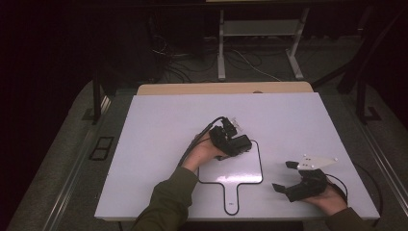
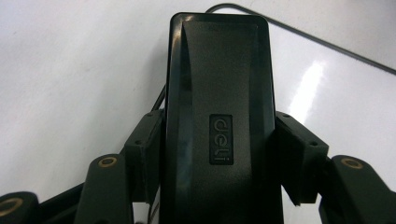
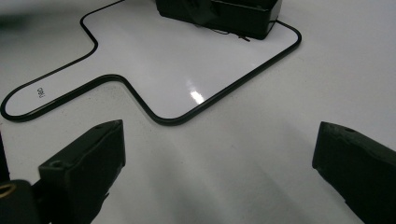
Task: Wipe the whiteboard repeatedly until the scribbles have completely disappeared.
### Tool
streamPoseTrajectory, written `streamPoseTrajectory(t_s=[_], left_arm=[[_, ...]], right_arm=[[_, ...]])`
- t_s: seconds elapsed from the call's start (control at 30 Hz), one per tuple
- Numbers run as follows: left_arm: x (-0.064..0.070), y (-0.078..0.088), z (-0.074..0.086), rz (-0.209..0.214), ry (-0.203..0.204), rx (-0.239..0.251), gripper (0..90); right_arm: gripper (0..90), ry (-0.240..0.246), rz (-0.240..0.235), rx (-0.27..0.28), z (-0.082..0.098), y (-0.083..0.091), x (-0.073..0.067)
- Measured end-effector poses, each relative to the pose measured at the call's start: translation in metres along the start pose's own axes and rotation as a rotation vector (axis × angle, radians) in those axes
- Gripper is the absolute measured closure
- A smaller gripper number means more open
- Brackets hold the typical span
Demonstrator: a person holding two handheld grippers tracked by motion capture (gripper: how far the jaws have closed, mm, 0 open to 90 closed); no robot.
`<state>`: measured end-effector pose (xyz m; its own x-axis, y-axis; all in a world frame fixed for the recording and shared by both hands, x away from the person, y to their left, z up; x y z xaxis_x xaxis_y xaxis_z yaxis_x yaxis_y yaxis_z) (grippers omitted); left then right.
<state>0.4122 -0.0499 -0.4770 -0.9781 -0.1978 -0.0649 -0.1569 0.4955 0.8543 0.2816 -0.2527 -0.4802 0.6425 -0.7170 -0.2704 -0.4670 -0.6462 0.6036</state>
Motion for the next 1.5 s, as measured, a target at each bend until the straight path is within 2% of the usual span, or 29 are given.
streamPoseTrajectory(t_s=[0.07,0.1,0.17,0.2,0.3,0.4,0.8,1.03,1.3,1.33,1.37,1.47,1.5], left_arm=[[0.001,-0.002,-0.003,0.003,-0.004,-0.003,38.7],[0.001,-0.002,-0.004,0.005,-0.019,-0.012,38.7],[0.003,-0.005,-0.008,0.006,-0.018,-0.004,38.7],[0.002,-0.006,-0.010,0.006,-0.039,-0.005,38.7],[0.004,-0.009,-0.016,0.007,-0.029,-0.002,38.7],[0.005,-0.011,-0.020,0.016,-0.040,-0.017,38.7],[0.008,-0.019,-0.032,0.020,-0.056,-0.010,38.7],[0.005,-0.015,-0.027,0.017,-0.048,-0.018,38.7],[-0.002,-0.004,-0.009,0.005,-0.039,-0.026,38.7],[-0.003,-0.003,-0.007,0.004,-0.036,-0.024,38.7],[-0.001,-0.002,-0.005,0.006,0.005,-0.019,38.7],[-0.006,0.002,0.002,-0.002,-0.008,-0.024,38.7],[-0.006,0.003,0.005,-0.007,0.004,-0.017,38.7]], right_arm=[[1.5,0.002,0.000,-0.004,0.000,0.000,0.000],[1.5,0.003,0.000,-0.004,0.000,0.000,0.000],[1.5,0.003,0.001,-0.005,0.000,0.000,0.000],[1.5,0.002,-0.001,-0.004,0.000,0.000,0.000],[1.5,0.002,-0.001,-0.005,0.000,0.000,0.000],[1.5,0.001,-0.002,-0.005,0.000,0.001,0.000],[1.5,0.001,-0.002,-0.003,0.000,0.002,0.000],[1.5,0.002,-0.002,0.001,0.000,0.002,0.001],[1.5,0.000,-0.002,-0.005,0.000,0.001,0.000],[1.5,-0.001,-0.002,-0.007,0.000,0.001,0.000],[1.5,-0.001,-0.003,-0.007,0.000,0.001,0.000],[1.5,-0.001,-0.001,-0.006,0.000,0.001,0.000],[1.5,0.000,0.000,-0.006,0.000,0.001,0.001]])
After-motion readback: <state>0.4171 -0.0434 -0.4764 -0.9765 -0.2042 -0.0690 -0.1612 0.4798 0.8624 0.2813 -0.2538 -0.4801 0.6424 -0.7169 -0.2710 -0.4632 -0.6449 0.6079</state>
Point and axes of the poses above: each handheld gripper's, and its own axes: y roughly backward along the jaws, z roughly out of its underside, x roughly to its right, the point moved 6 cm from there along -y, roughly forward along the jaws, and after that the axes turned 12 degrees about -y, right-handed, at the moved point
